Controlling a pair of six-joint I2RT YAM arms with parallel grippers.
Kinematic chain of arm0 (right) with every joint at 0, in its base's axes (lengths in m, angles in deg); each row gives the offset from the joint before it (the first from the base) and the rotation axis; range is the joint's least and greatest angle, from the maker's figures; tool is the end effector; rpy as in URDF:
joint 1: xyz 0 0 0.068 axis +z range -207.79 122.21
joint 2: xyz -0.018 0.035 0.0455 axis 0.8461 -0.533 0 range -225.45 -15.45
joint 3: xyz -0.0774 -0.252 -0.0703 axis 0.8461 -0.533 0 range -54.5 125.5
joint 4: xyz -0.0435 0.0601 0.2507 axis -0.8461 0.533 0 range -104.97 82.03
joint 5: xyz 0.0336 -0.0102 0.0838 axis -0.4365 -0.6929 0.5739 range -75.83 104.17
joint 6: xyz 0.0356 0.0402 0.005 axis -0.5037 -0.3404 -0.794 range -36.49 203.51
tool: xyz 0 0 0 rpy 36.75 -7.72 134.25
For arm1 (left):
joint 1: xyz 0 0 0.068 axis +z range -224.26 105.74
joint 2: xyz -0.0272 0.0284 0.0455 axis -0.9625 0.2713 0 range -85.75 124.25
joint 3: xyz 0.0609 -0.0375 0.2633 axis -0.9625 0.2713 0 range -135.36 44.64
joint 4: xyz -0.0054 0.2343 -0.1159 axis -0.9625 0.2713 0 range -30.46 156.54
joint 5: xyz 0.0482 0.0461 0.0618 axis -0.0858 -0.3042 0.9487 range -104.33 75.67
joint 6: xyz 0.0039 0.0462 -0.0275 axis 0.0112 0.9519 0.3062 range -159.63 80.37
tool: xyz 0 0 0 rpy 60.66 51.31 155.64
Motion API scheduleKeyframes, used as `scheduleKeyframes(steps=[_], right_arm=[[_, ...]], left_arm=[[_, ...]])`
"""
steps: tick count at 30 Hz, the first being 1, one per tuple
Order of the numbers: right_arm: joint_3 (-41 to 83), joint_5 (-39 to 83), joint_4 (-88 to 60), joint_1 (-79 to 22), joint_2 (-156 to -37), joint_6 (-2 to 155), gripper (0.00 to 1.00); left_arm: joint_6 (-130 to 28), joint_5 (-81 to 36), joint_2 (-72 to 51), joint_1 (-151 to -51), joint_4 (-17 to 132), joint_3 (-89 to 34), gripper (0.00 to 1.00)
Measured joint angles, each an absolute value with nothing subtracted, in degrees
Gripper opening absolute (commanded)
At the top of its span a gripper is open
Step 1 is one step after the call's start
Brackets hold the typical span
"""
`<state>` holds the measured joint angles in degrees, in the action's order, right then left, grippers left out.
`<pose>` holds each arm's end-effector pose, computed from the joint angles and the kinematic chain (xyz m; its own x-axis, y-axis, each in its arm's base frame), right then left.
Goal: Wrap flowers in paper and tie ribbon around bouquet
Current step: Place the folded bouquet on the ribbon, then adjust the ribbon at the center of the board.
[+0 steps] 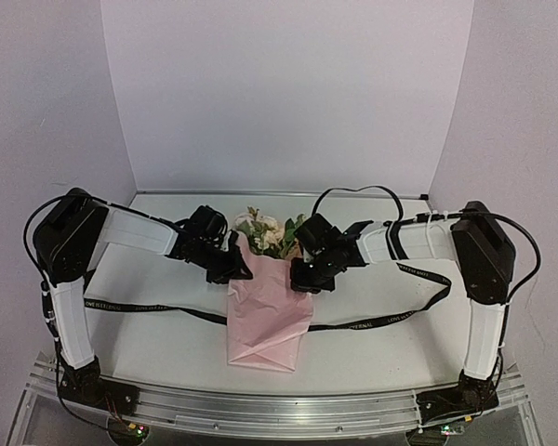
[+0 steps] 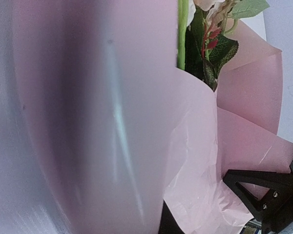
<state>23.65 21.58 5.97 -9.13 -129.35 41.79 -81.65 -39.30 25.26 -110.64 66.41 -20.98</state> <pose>0.2745 0.3190 0.1691 -0.9387 -0.0678 -0.3380 -0.2232 0.8668 0.4459 0.3086 -0.2461 0.1436 -0.9722 -0.0374 -0.2313 0.1279 0.7424 -0.6576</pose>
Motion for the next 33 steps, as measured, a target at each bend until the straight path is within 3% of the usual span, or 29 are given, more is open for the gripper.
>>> scheduleKeyframes(steps=[4, 7, 10, 13, 18, 23, 33], right_arm=[[22.53, 20.97, 5.0, -8.66, -129.09, 41.23, 0.0], [21.95, 20.79, 4.67, -8.51, -129.07, 41.05, 0.04], [21.53, 20.52, 4.58, -8.47, -128.8, 40.73, 0.33], [20.83, 19.9, 4.86, -8.47, -127.55, 40.08, 0.58], [20.29, 17.46, 7.65, -8.47, -123.07, 40.13, 0.86], [17.87, 13.4, 10.76, -9.0, -115.65, 39.11, 0.95], [11.49, 11.41, 13.66, -11.42, -109.86, 37.75, 0.96]], left_arm=[[-82.05, -38.61, 24.95, -111.0, 65.38, -19.67, 0.17], [-82.35, -38.2, 24.64, -111.13, 65.3, -19.28, 0.32], [-83.15, -37.17, 24.1, -111.3, 65.5, -19.28, 0.59], [-83.11, -34.78, 22.47, -111.34, 66.17, -19.28, 0.74], [-84.05, -27.92, 17.01, -111.34, 69.49, -19.37, 0.92], [-86.23, -20.51, 10.12, -109.97, 75.32, -19.38, 0.98], [-96.95, -7.21, -7.48, -99.37, 86.93, -7.6, 0.92]])
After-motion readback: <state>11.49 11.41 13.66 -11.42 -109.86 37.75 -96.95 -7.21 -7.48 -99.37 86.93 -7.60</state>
